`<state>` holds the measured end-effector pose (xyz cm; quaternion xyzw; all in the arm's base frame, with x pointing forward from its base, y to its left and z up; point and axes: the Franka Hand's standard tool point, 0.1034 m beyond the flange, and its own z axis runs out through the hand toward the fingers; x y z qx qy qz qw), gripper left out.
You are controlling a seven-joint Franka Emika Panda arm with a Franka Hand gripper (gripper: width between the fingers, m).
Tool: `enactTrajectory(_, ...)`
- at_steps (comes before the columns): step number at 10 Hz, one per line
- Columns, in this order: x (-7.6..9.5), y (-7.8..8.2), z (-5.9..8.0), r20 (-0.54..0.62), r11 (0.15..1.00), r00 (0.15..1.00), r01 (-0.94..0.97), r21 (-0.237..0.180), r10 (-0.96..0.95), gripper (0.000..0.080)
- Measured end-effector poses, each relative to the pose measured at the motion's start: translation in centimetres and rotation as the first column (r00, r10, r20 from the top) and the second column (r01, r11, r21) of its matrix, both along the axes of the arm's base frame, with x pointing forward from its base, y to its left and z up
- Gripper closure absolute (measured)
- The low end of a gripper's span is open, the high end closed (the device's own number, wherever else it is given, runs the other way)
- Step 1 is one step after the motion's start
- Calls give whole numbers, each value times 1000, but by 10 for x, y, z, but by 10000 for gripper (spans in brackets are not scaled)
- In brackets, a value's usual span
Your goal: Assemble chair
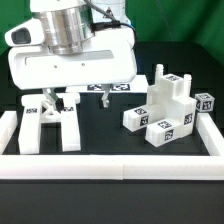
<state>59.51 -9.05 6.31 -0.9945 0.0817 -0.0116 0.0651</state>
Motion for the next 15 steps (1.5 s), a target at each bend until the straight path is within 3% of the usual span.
enactTrajectory(1, -4, -7, -3, -5, 988, 988, -153, -34, 153, 150)
enactTrajectory(3, -5, -2, -8, -28, 967, 970, -245, -76, 243, 150)
enactTrajectory(9, -7, -4, -14, -35, 958, 961, -275, -80, 273, 150)
enactTrajectory(11, 1, -14, -18, -25, 923, 934, -357, -140, 357, 150)
enactTrajectory(15, 1, -15, -22, -22, 919, 931, -364, -149, 365, 150)
